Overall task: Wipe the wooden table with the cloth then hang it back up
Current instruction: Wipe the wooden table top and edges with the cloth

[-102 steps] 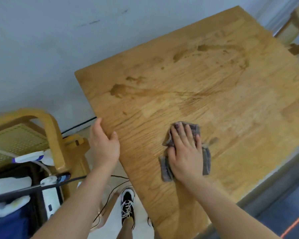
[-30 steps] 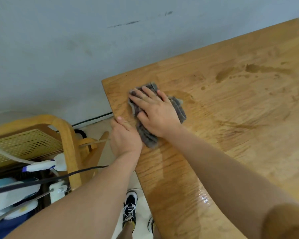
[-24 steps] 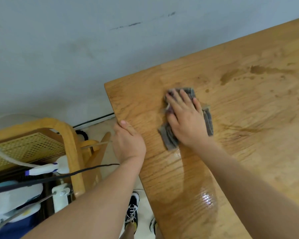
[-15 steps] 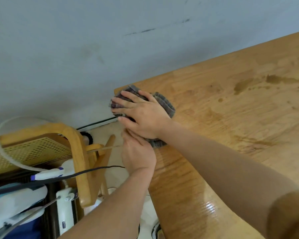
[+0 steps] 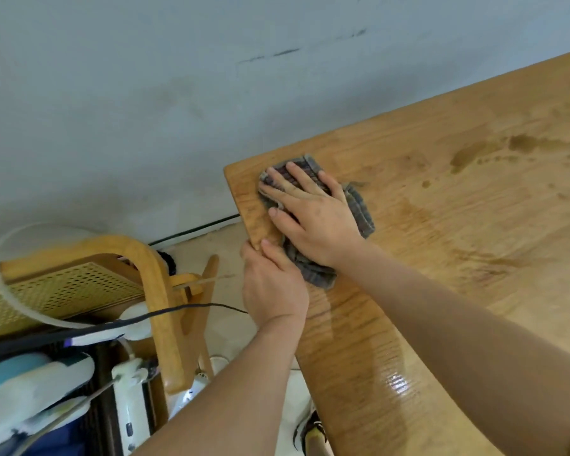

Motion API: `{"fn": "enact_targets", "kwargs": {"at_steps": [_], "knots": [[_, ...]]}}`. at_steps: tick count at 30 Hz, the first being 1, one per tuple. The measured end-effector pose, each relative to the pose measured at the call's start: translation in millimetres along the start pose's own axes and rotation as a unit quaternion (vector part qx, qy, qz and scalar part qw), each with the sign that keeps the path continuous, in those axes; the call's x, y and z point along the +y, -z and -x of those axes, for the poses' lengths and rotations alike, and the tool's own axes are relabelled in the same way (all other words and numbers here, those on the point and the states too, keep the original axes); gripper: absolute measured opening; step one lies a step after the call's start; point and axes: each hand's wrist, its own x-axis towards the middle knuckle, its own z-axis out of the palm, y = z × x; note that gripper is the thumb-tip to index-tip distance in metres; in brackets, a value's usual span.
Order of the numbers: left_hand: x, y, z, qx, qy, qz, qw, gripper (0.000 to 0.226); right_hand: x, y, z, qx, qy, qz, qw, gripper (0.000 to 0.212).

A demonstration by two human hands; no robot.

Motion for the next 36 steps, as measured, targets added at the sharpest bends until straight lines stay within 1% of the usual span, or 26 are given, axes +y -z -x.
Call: {"fn": "enact_targets", "kwargs": {"at_steps": [4, 5, 7, 9, 11, 13, 15, 16, 17, 19, 21, 22, 23, 25, 26, 27, 28, 29, 31, 33, 36], "knots": [[-1.2, 2.2, -2.1, -0.021, 0.018, 0.013, 1.0, 0.038, -2.9, 0.1, -8.7, 0.01, -0.009, 0.003, 1.0, 0.047], [-1.9, 3.9, -1.6, -0.03, 0.018, 0.039, 0.999, 0.037, -6.1, -1.6, -10.8, 0.009, -0.003, 0.003, 1.0, 0.046], [-5.3, 4.3, -1.0, -0.056, 0.014, 0.135, 0.989, 0.038, -11.9, -2.6, -15.6, -0.003, 0.015, 0.008, 1.0, 0.046], [-9.3, 5.3, 0.5, -0.089, 0.021, 0.237, 0.967, 0.044, -15.9, -3.1, -11.7, -0.009, 0.023, 0.003, 1.0, 0.047], [-14.6, 10.4, 2.8, -0.112, 0.048, 0.32, 0.94, 0.043, -23.2, -9.8, 9.0, -0.003, 0.036, 0.001, 0.999, 0.047], [-25.2, 17.2, 2.9, -0.15, 0.06, 0.367, 0.916, 0.041, -31.8, -19.1, 42.4, 0.004, 0.033, -0.001, 0.999, 0.047], [-35.6, 22.3, 5.2, -0.191, 0.067, 0.396, 0.896, 0.044, -36.7, -27.8, 79.8, 0.007, 0.017, 0.002, 1.0, 0.049], [-37.9, 23.9, 7.1, -0.2, 0.066, 0.402, 0.891, 0.047, -38.0, -31.1, 99.5, 0.008, 0.012, 0.005, 1.0, 0.049], [-36.2, 26.6, 11.0, -0.207, 0.054, 0.389, 0.896, 0.049, -38.0, -33.6, 119.4, 0.006, 0.009, 0.005, 1.0, 0.05], [-28.4, 24.9, 20.7, -0.207, 0.022, 0.302, 0.93, 0.054, -28.2, -34.0, 157.4, -0.002, 0.011, 0.004, 1.0, 0.05], [-21.6, 16.0, 27.9, -0.172, 0.035, 0.221, 0.959, 0.065, -2.8, -27.5, 186.0, 0.001, -0.004, 0.014, 1.0, 0.05], [-20.2, 10.8, 29.0, -0.142, 0.039, 0.193, 0.97, 0.066, 13.2, -22.6, 192.9, 0.013, -0.036, 0.016, 0.999, 0.051], [-19.5, 7.2, 30.2, -0.109, 0.036, 0.156, 0.981, 0.063, 26.7, -17.5, 193.4, 0.029, -0.088, 0.013, 0.996, 0.052], [-17.4, 0.9, 30.7, -0.063, 0.026, 0.077, 0.995, 0.057, 42.1, -8.8, 173.8, 0.065, -0.214, 0.005, 0.975, 0.053], [-14.8, -1.2, 31.0, -0.052, 0.025, 0.052, 0.997, 0.055, 43.7, -6.4, 153.9, 0.082, -0.257, 0.003, 0.963, 0.053], [-13.3, -3.1, 30.3, -0.04, 0.022, 0.03, 0.998, 0.054, 40.6, -6.5, 129.1, 0.091, -0.273, -0.001, 0.958, 0.052], [-12.9, -4.1, 29.9, -0.027, 0.015, 0.01, 0.999, 0.052, 32.2, -7.3, 104.8, 0.088, -0.262, -0.011, 0.961, 0.052], [-13.6, -4.8, 29.8, -0.014, 0.005, -0.006, 1.0, 0.051, 20.6, -9.0, 84.9, 0.079, -0.228, -0.021, 0.97, 0.051], [-14.3, -5.9, 30.2, 0.005, -0.007, -0.025, 1.0, 0.05, 0.0, -13.4, 70.0, 0.057, -0.129, -0.034, 0.989, 0.05], [-13.0, -5.8, 32.2, 0.007, -0.005, -0.032, 0.999, 0.05, -2.8, -16.0, 96.2, 0.043, -0.06, -0.034, 0.997, 0.049], [-8.8, -3.0, 33.1, -0.001, 0.005, -0.056, 0.998, 0.053, 21.7, -13.5, 154.0, 0.014, 0.005, 0.009, 1.0, 0.05]]}}
